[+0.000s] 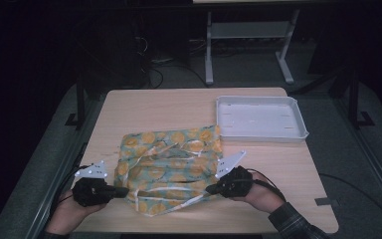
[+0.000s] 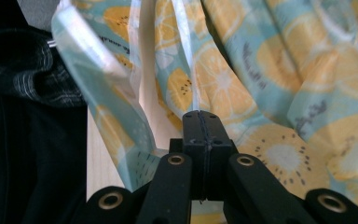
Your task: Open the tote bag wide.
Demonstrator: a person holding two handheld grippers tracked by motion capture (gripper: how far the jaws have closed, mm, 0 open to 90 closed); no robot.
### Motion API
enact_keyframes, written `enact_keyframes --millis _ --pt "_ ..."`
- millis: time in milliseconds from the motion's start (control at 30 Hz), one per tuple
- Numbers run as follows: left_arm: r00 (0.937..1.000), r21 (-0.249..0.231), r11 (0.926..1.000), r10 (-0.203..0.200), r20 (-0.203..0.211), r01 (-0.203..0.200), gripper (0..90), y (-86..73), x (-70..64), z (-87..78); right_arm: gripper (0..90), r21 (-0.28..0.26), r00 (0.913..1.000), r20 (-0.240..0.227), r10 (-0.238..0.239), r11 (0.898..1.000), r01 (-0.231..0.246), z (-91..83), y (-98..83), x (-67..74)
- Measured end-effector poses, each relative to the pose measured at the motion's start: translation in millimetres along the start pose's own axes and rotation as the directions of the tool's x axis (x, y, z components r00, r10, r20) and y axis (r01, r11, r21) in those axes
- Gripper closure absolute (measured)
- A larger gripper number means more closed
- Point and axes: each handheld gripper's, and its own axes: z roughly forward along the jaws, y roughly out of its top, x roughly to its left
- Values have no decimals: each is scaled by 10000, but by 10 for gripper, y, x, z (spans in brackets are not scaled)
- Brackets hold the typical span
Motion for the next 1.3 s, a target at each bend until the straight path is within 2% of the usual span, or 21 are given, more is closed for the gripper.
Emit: enact_keyframes --millis 67,233,300,333,500,567,600,633,667,800,833,933,1033,1067,1167,1300 --pt "10000 296 9995 52 69 -54 900 -26 -6 57 893 201 10000 -69 -37 9998 38 53 -41 9" --pt "9999 987 9951 68 -95 -58 900 -58 -10 216 892 821 9999 -152 2 9966 10 201 -108 22" --pt "9999 1143 9934 -8 -141 25 900 -78 -8 276 892 971 9999 -114 -18 9953 29 244 -117 25" --pt "9998 1355 9907 98 -195 -71 900 -85 2 299 892 1095 10000 -5 -78 9940 78 268 -121 24" --pt "9995 1767 9843 38 -310 17 899 -116 38 395 876 1561 9998 155 -143 9877 117 398 -150 11" --pt "9994 1790 9838 66 -331 -5 894 -123 36 424 874 1599 9996 144 -228 9869 202 421 -151 14" --pt "9993 1831 9831 153 -344 -88 848 -118 33 423 874 1630 9994 179 -288 9863 255 420 -149 19" --pt "9993 1728 9850 86 -355 -23 818 -110 14 415 874 1649 9993 217 -293 9860 253 420 -148 24" --pt "9993 1644 9862 257 -275 -208 788 -94 2 395 874 1645 9994 215 -290 9861 250 421 -149 25" --pt "9981 1006 9938 518 -344 -481 657 15 -84 233 874 1647 9994 209 -286 9860 248 422 -149 23" --pt "9977 702 9961 567 -373 -540 645 65 -114 155 874 1658 9994 209 -286 9859 248 422 -149 25" --pt "9965 196 9972 726 -420 -718 618 153 -151 41 874 1666 9993 211 -300 9857 261 422 -148 24" --pt "9931 -311 9947 958 -670 -981 617 282 -164 -37 874 1674 9992 228 -319 9855 276 423 -147 28" --pt "9930 -370 9948 925 -738 -954 619 310 -166 -33 875 1693 9991 251 -329 9852 282 421 -145 29" --pt "9892 -350 9920 1182 -862 -1216 612 421 -110 32 874 1685 9993 224 -300 9854 258 423 -145 29" --pt "9901 -293 9921 1199 -733 -1223 579 502 -14 167 875 1699 9994 215 -288 9852 247 422 -144 29"
